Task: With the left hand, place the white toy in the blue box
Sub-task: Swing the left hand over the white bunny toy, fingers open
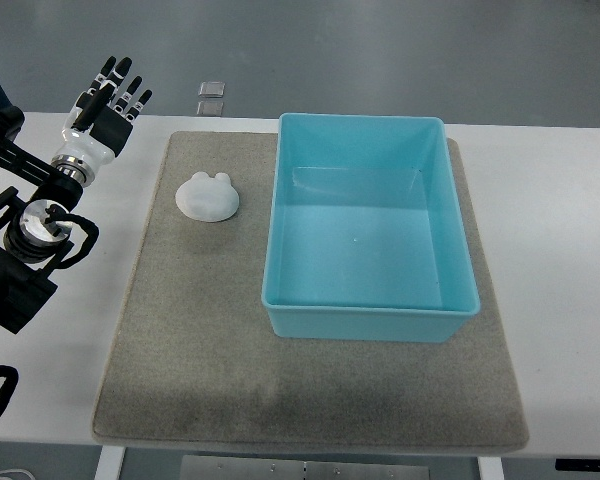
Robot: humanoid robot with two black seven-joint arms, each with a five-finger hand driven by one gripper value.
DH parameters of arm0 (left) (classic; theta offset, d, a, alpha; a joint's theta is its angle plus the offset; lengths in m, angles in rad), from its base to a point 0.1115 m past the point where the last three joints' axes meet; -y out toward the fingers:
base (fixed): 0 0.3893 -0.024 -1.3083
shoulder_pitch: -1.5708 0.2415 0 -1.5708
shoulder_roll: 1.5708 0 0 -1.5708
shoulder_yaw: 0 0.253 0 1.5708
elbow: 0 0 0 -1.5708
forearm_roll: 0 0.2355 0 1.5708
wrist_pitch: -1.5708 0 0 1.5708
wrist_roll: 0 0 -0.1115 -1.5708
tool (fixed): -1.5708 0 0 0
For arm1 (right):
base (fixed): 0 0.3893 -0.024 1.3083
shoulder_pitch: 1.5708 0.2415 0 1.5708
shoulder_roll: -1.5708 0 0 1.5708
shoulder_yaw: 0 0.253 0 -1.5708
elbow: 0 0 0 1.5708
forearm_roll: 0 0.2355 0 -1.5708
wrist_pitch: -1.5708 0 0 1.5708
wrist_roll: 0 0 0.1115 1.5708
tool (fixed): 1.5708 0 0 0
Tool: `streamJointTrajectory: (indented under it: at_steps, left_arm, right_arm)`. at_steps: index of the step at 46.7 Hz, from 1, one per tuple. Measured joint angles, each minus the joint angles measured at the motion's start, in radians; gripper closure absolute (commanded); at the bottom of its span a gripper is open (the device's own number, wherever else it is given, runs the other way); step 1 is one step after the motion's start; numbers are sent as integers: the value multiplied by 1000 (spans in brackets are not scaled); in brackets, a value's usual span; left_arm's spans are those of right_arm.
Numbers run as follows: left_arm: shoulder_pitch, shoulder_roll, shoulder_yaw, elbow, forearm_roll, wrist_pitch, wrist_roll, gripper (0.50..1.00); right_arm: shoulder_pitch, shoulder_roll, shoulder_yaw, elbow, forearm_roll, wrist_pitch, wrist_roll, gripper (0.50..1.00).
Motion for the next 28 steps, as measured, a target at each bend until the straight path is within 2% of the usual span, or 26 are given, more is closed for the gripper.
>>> streamJointTrajectory:
  at_steps: [10,28]
  left_arm:
    - [0,33,27,2,0,-68,-1,504]
    - [-50,144,263,-9,12,-73,-1,506]
  right_arm:
    - [0,0,0,0,0,0,0,564]
    - [0,0,0,0,0,0,0,564]
